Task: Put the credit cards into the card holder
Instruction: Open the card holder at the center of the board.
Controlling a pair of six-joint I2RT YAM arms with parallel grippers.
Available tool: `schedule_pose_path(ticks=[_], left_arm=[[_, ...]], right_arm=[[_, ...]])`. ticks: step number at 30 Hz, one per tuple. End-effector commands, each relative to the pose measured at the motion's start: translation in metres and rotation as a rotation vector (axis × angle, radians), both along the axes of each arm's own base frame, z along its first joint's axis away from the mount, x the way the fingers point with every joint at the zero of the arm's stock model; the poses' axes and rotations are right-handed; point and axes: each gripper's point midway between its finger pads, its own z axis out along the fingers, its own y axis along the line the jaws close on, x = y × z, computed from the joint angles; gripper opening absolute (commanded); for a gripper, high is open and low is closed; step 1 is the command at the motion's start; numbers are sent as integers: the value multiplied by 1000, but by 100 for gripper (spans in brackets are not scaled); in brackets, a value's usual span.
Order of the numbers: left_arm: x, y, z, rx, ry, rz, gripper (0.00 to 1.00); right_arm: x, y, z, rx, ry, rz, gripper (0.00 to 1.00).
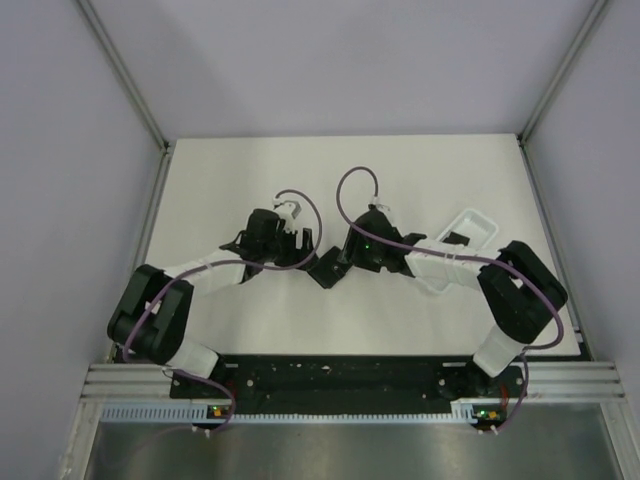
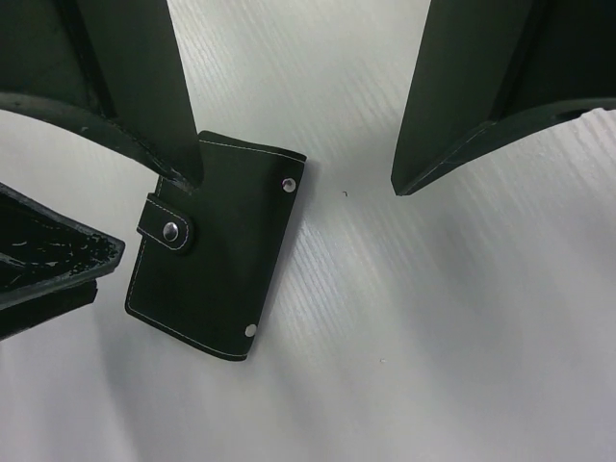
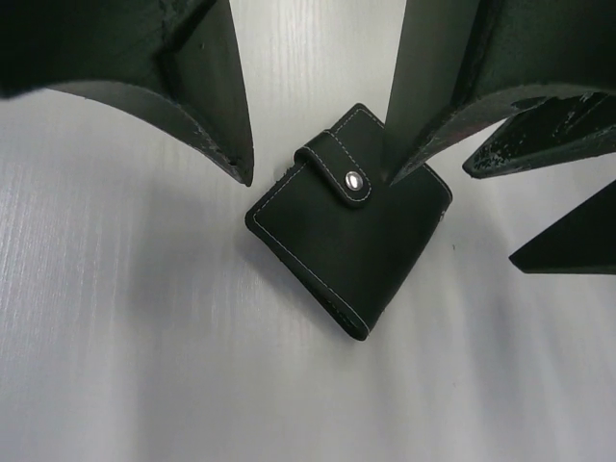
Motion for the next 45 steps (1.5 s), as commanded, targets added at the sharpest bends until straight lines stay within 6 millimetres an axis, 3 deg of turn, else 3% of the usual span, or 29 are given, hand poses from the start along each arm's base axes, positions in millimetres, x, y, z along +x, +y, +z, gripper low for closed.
schedule_pose_path(ticks=[1,16,23,32,38,45], left_arm=[[10,-19,15,-75,-48,-54,85],[6,-38,-2,-129,18,-106,80],[8,-44,-8,-152,41,-115,77],[-5,-56,-18,-211,87,-165,73],[-18,-54,-26,-218,114,-168,63],[-27,-55,-30,-252,136,-177,42]], right_arm=[[4,16,3,91,21,-54,54],[-5,12,-39,64,175,-110,49],[1,7,-46,70,175,-124,47],[10,3,-48,91,159,-110,46],[6,-1,-57,89,186,-104,43],[8,2,-59,114,179,-99,39]])
